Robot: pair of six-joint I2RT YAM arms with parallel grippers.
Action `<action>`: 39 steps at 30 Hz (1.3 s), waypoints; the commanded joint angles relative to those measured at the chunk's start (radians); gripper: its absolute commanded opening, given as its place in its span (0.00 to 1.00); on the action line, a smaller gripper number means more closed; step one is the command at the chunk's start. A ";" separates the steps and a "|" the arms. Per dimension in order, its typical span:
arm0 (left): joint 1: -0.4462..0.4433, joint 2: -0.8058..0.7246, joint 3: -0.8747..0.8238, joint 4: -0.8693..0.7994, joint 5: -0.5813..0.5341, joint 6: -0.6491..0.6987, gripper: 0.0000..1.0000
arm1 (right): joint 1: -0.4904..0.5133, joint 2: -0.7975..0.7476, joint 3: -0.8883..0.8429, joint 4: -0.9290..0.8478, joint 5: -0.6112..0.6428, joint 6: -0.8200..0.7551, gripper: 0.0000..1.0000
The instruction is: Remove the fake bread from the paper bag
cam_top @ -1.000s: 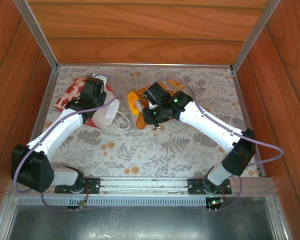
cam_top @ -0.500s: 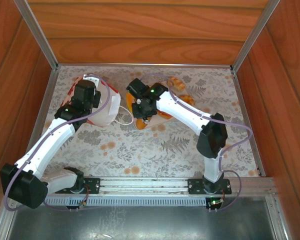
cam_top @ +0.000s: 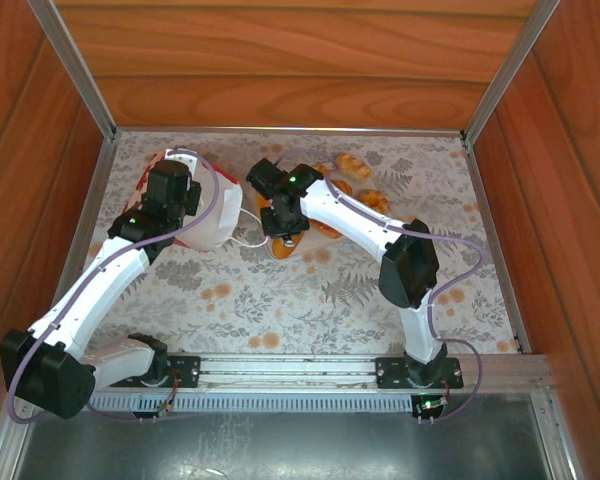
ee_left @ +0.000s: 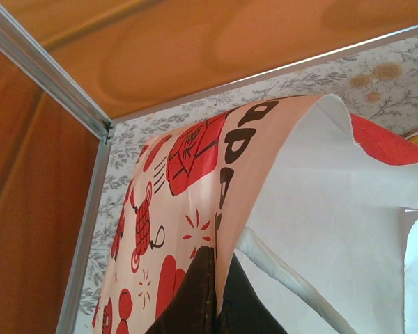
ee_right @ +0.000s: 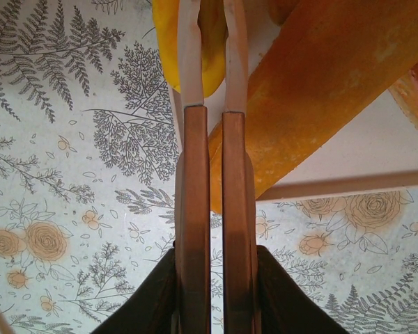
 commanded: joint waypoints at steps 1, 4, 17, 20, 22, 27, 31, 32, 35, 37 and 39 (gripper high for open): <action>0.006 0.004 -0.006 -0.013 0.010 -0.009 0.00 | -0.009 0.003 -0.011 0.009 -0.002 0.016 0.24; 0.005 0.006 -0.001 -0.014 0.017 -0.010 0.00 | -0.010 0.002 -0.013 0.004 0.005 0.014 0.32; 0.005 0.030 0.021 -0.014 0.042 -0.009 0.00 | -0.019 -0.006 0.013 0.003 0.000 -0.003 0.42; 0.006 0.033 0.024 -0.015 0.042 -0.009 0.00 | -0.018 -0.019 0.021 0.004 0.008 -0.010 0.43; 0.005 0.032 0.027 -0.015 0.044 -0.009 0.00 | -0.019 -0.026 0.035 -0.010 0.026 -0.013 0.43; 0.005 0.027 0.028 -0.014 0.048 -0.011 0.00 | -0.020 -0.038 0.053 -0.011 0.044 -0.024 0.42; 0.006 0.017 0.024 -0.015 0.051 -0.013 0.00 | -0.020 -0.026 0.072 0.009 0.031 -0.045 0.40; 0.005 0.015 0.023 -0.015 0.050 -0.015 0.00 | -0.020 -0.017 0.081 0.018 0.017 -0.054 0.40; 0.006 0.014 0.020 -0.015 0.048 -0.019 0.00 | -0.020 0.021 0.119 0.045 -0.030 -0.084 0.37; 0.005 0.016 0.021 -0.014 0.047 -0.022 0.00 | -0.020 0.056 0.156 0.045 -0.047 -0.098 0.35; 0.005 0.018 0.022 -0.014 0.048 -0.022 0.00 | -0.021 0.101 0.204 0.028 -0.052 -0.109 0.33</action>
